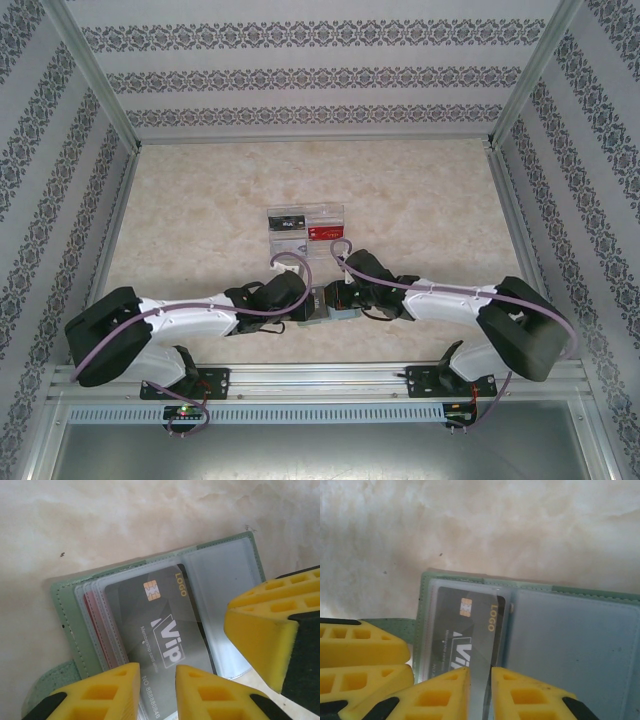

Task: Take the credit cards out of the card holder

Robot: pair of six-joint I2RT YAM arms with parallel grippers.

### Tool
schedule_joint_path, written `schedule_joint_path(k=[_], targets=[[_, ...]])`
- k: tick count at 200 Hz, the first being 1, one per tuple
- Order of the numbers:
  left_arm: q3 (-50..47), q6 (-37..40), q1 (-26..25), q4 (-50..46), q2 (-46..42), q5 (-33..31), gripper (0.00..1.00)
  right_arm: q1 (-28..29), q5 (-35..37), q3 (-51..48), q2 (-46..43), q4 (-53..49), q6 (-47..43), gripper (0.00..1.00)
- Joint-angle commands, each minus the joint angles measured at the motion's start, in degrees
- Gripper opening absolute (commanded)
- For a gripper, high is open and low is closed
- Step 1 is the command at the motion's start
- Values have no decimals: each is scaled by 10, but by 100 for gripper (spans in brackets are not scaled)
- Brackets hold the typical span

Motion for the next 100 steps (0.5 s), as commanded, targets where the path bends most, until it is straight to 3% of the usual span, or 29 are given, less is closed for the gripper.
schedule_joint_path(k=[1, 100], targets=[[1, 0, 7, 18, 15, 4, 27, 5, -10, 14, 12, 7, 11, 21], [-5, -15, 7, 9, 36, 2, 26, 1, -21, 11, 35, 10, 11, 22]])
